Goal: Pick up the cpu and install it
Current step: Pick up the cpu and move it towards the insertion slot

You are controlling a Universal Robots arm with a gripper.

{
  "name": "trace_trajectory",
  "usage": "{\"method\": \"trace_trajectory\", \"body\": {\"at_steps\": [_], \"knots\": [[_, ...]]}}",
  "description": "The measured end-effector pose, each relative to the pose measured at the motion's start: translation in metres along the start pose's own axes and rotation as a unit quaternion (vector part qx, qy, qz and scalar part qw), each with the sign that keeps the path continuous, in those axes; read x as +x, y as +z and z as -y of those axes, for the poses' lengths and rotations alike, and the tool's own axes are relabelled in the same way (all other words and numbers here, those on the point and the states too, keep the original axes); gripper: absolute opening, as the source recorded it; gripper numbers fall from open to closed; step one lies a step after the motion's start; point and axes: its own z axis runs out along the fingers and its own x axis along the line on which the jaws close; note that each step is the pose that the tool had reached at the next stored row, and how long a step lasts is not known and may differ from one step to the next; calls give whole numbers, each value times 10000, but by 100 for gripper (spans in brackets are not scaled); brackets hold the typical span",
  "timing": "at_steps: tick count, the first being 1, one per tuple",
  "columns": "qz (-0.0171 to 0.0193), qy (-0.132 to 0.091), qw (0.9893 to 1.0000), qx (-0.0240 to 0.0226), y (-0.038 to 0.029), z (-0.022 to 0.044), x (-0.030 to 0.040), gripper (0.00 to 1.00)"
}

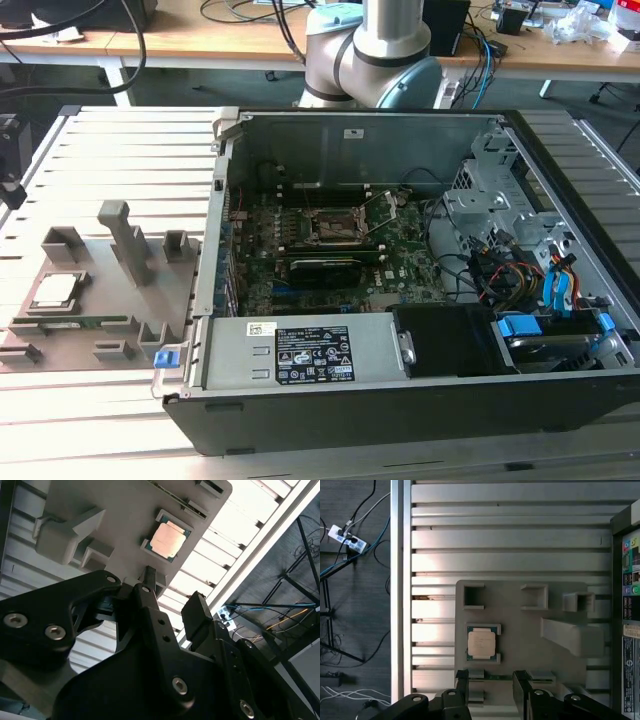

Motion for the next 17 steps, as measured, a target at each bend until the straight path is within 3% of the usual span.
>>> {"method": "trace_trajectory", "body": {"at_steps": [17], "knots": [[0, 0, 10000, 0, 135, 1, -3, 48]]}}
